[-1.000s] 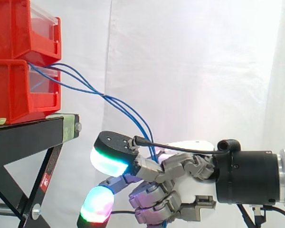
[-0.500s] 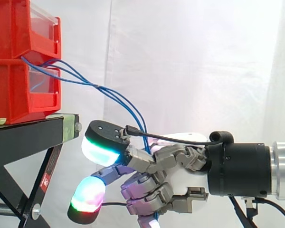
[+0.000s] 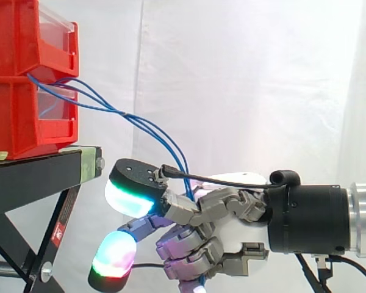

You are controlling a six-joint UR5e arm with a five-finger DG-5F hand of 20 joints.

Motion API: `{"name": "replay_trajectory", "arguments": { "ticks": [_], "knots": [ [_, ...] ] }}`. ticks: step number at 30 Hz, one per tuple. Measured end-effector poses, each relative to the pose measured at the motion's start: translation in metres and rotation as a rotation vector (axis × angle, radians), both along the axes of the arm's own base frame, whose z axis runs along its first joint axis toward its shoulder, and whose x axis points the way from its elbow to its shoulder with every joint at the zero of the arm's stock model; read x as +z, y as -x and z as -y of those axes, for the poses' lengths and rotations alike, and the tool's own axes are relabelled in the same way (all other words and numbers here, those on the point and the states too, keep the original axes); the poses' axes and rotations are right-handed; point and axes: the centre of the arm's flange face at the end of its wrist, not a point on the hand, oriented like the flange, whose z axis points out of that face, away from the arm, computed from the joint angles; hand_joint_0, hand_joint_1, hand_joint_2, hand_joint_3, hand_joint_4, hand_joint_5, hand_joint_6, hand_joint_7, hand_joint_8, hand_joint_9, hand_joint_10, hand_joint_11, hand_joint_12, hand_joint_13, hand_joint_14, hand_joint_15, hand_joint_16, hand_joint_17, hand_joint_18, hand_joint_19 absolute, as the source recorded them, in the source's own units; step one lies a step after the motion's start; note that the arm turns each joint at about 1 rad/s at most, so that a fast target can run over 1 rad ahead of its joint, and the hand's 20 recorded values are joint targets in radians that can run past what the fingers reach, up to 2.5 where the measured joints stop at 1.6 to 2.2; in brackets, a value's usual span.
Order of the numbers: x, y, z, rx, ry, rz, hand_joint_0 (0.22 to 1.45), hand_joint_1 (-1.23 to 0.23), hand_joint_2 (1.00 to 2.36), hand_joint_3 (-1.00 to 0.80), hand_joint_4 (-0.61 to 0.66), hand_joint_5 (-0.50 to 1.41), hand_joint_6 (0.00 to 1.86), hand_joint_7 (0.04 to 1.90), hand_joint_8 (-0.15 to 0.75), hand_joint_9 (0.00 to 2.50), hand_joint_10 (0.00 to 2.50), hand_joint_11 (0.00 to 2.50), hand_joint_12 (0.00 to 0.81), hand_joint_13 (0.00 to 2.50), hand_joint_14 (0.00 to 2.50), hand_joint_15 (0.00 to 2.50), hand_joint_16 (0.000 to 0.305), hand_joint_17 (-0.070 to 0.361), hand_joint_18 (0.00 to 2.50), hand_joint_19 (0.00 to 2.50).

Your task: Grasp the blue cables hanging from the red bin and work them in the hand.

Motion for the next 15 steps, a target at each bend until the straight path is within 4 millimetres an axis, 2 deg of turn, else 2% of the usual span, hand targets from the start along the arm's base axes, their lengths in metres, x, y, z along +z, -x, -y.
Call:
{"name": "replay_trajectory", "arguments": {
  "ticks": [15],
  "knots": [
    [0.0014, -0.0013, 0.0001, -0.003, 0.000, 0.004, 0.75, -0.55, 1.00, -1.00, 0.30, 0.00, 0.71, 1.13, 0.635, 1.83, 2.50, 2.50, 0.729, 2.09, 2.50, 2.02, 0.214, 0.161, 2.50, 0.60]
  ]
}}
